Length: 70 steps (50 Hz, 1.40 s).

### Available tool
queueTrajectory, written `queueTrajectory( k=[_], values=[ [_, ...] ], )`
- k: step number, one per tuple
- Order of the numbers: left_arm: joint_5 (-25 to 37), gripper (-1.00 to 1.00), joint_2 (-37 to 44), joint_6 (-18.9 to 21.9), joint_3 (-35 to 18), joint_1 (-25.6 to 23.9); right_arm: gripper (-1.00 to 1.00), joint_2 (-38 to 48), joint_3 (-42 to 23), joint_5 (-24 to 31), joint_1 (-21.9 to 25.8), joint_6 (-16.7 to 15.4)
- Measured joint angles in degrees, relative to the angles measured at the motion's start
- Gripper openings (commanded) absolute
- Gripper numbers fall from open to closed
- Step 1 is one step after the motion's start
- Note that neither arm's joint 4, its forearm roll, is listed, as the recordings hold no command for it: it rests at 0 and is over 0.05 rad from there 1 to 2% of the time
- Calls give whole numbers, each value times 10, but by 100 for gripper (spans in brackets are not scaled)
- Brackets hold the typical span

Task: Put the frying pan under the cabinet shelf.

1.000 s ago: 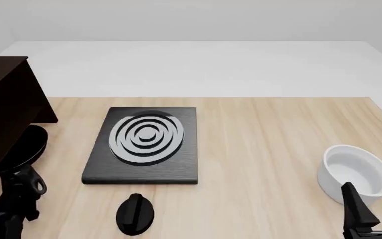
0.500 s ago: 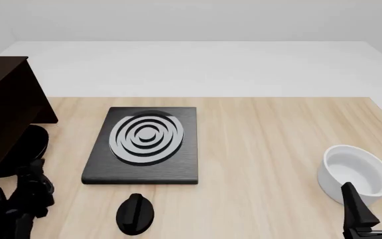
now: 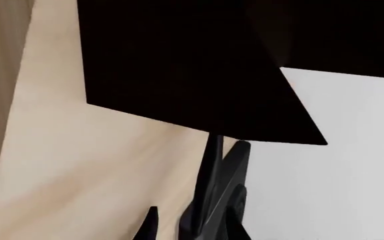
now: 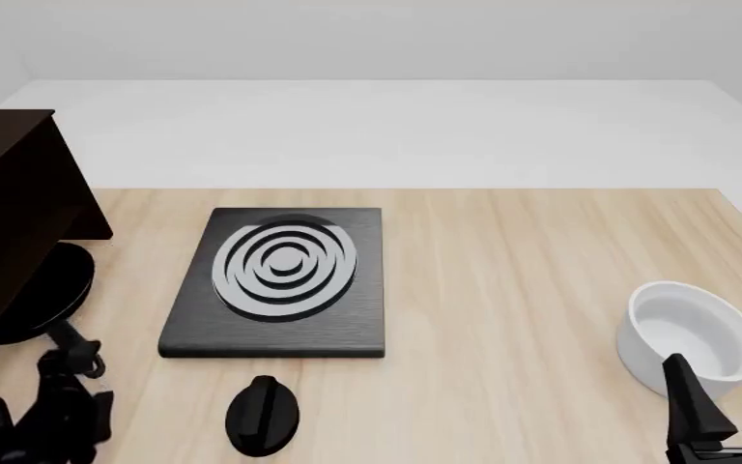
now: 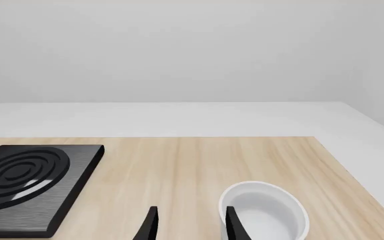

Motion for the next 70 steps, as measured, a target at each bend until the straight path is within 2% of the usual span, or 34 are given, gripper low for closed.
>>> queueTrajectory(
  k=[29, 50, 60, 62, 69, 70],
  values=[
    [0, 100, 0, 19, 13, -88, 100, 0, 0, 0, 0, 0],
    [0, 100, -1, 3, 14, -145, 100, 0, 0, 0, 0, 0],
    [0, 100, 9, 33, 14, -166, 100, 0, 0, 0, 0, 0],
    [62, 100, -46, 28, 13, -174, 100, 0, 0, 0, 0, 0],
    [463, 100, -445, 32, 14, -197, 100, 0, 0, 0, 0, 0],
    [518, 100, -500, 46, 14, -195, 100, 0, 0, 0, 0, 0]
  ],
)
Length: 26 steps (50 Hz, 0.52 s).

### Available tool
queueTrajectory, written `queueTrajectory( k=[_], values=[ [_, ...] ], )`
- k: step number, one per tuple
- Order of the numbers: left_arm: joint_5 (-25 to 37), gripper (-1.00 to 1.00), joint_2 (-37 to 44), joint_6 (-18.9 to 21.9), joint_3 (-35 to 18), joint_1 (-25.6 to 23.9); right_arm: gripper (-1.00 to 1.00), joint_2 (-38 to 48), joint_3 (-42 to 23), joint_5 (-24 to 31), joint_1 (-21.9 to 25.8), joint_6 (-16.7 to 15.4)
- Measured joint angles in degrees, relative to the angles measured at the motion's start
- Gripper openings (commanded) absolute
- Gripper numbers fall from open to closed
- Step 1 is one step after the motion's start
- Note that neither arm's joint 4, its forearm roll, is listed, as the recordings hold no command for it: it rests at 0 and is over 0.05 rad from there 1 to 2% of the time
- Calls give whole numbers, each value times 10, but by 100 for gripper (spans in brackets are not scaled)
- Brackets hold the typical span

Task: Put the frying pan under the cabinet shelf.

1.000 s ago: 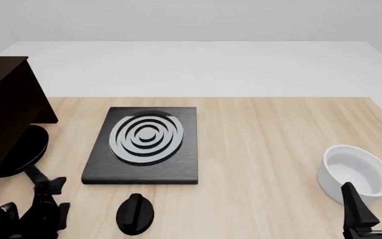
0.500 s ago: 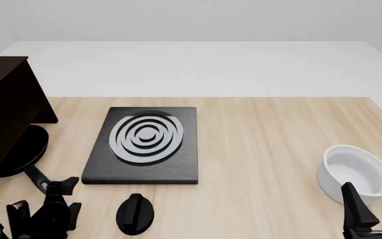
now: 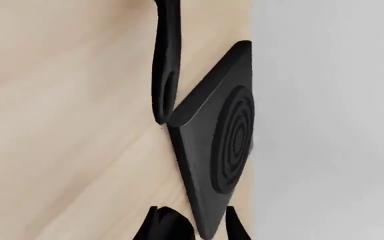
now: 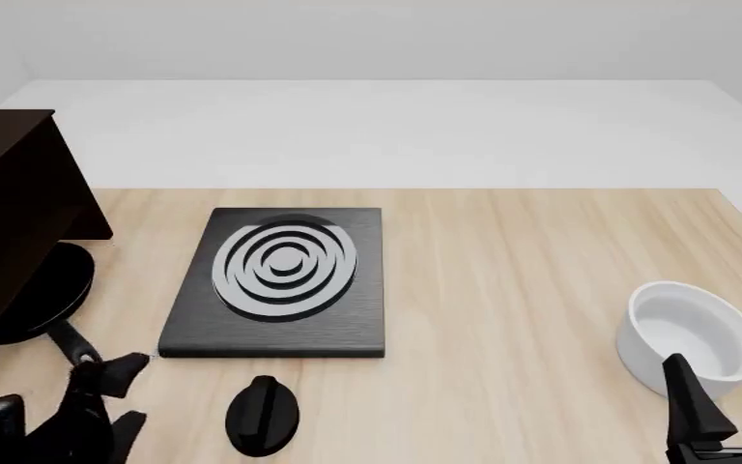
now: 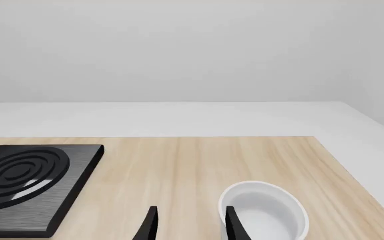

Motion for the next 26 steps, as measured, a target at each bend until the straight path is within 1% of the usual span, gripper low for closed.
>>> queueTrajectory(
  k=[2, 4, 7, 10, 14, 18, 23, 26],
  values=[
    [93, 100, -96, 27, 0, 4, 100, 0, 0, 0, 0, 0],
    [167, 100, -174, 56, -1, 8, 100, 0, 0, 0, 0, 0],
    [260, 100, -265, 111, -15, 21, 100, 0, 0, 0, 0, 0],
    [338, 100, -333, 172, -40, 30, 100, 0, 0, 0, 0, 0],
    [412, 100, -396, 229, -63, 30, 100, 0, 0, 0, 0, 0],
    [469, 100, -438, 287, -94, 31, 100, 0, 0, 0, 0, 0],
    [517, 100, -472, 375, -139, 29, 100, 0, 0, 0, 0, 0],
    [531, 100, -486, 415, -153, 27, 100, 0, 0, 0, 0, 0]
  ],
)
